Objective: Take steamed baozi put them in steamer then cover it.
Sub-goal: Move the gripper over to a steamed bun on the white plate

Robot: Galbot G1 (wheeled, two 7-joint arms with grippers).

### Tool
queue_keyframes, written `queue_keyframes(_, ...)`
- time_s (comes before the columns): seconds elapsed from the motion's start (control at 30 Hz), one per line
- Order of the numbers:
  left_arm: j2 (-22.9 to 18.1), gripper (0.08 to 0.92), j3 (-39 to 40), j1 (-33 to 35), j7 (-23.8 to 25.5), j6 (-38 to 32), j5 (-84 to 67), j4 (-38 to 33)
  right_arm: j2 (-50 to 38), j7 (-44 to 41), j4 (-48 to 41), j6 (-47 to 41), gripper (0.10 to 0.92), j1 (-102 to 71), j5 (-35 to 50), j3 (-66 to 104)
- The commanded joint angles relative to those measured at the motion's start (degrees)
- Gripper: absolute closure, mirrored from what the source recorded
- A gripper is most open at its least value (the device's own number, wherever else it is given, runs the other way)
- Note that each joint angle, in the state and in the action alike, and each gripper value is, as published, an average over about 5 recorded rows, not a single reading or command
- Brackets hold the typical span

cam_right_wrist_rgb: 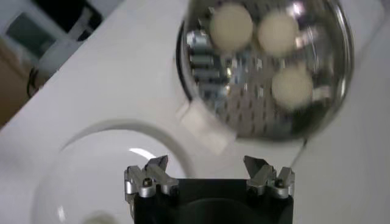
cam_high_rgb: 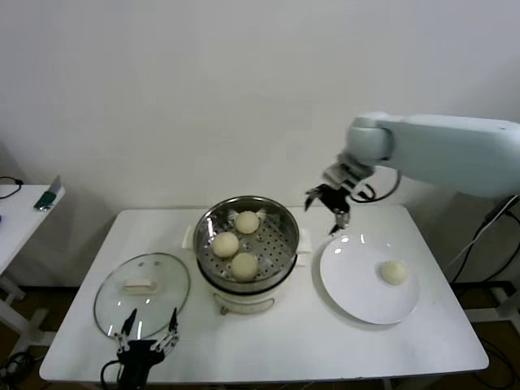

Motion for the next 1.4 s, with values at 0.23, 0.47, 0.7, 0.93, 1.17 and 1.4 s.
queue_keyframes(0.23, -0.5, 0.177, 0.1, 0.2, 0.9, 0.4, 0.0, -0.4, -18.6, 2.0, -9.1, -12.6, 0.203, -24.7, -10.5, 14.5)
queue_keyframes(0.47, -0.5, 0.177, 0.1, 0.3, 1.1, 0.3, 0.2, 0.2, -18.2, 3.4, -11.8, -14.3, 0.203, -35.3, -16.0, 24.0)
queue_keyframes(0.7, -0.3, 0.177, 0.2, 0.3, 1.2, 0.3, 0.4, 0.3, -14.5, 2.5, -16.4, -13.2, 0.203, -38.4, -17.0, 27.6)
queue_keyframes(0.93, -0.3, 0.177, 0.0, 0.5, 1.1, 0.4, 0.5, 0.4, -10.1, 1.2, -21.3, -11.2, 0.203, -38.2, -17.3, 27.4)
queue_keyframes(1.17, -0.4, 0.177, -0.1, 0.5, 1.1, 0.5, 0.6, 0.4, -6.9, 1.3, -23.7, -10.7, 0.22, -39.2, -16.9, 28.3)
queue_keyframes(1.4, -0.6, 0.177, -0.1, 0.6, 1.0, 0.4, 0.6, 0.3, -5.9, 0.6, -24.4, -10.5, 0.272, -38.7, -17.0, 28.0)
